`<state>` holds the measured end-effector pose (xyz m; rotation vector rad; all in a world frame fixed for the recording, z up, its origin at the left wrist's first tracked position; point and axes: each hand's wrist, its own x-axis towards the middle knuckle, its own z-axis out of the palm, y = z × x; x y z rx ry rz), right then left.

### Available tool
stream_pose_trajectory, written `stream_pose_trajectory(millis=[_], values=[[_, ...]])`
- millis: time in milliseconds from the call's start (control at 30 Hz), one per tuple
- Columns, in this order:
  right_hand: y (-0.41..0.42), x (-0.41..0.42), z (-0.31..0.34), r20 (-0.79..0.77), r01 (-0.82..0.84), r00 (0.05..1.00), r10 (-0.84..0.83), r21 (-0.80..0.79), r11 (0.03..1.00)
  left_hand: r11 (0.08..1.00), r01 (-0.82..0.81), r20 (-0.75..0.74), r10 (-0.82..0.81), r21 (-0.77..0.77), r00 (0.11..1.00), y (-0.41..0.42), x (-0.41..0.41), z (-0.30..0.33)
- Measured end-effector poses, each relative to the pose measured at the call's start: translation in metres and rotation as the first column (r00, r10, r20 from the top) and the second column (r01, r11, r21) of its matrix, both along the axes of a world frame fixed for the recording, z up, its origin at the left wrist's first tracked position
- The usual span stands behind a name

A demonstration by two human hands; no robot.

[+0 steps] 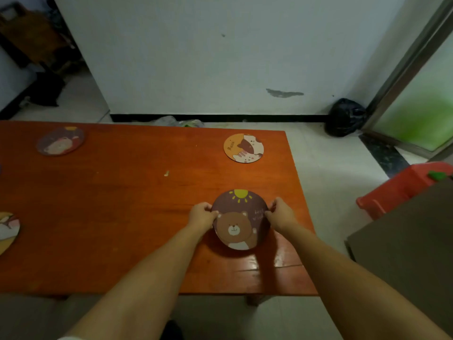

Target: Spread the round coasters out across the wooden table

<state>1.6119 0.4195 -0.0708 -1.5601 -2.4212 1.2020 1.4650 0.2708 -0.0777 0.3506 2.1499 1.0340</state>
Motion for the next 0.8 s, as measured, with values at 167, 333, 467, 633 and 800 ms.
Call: stream_pose_trajectory(millis=[167,333,467,633,800], values=[[0.0,0.027,-0.011,0.009,-0.048,0.999,0.049,-0.061,0.997,0.999,-0.031,-0.068,0.029,-0.039,0.997,-0.004,0.031,-0.007],[-0.007,0.031,-0.032,0.043,-0.106,0.993,0.11,-0.092,0.99,0.98,0.005,-0.177,-0.041,-0.199,0.983,-0.011,0.038,-0.027],[-0.013,0.03,-0.047,0.088,-0.152,0.984,0.157,-0.064,0.986,0.948,0.037,-0.229,-0.114,-0.315,0.967,-0.017,0.044,-0.044],[-0.016,0.034,-0.054,0.179,-0.209,0.963,0.203,0.012,0.978,0.915,0.041,-0.278,-0.165,-0.401,0.946,-0.023,0.047,-0.051],[-0.008,0.04,-0.025,0.154,-0.195,0.967,0.204,-0.069,0.978,0.933,0.06,-0.22,-0.146,-0.354,0.965,-0.04,0.033,-0.031]])
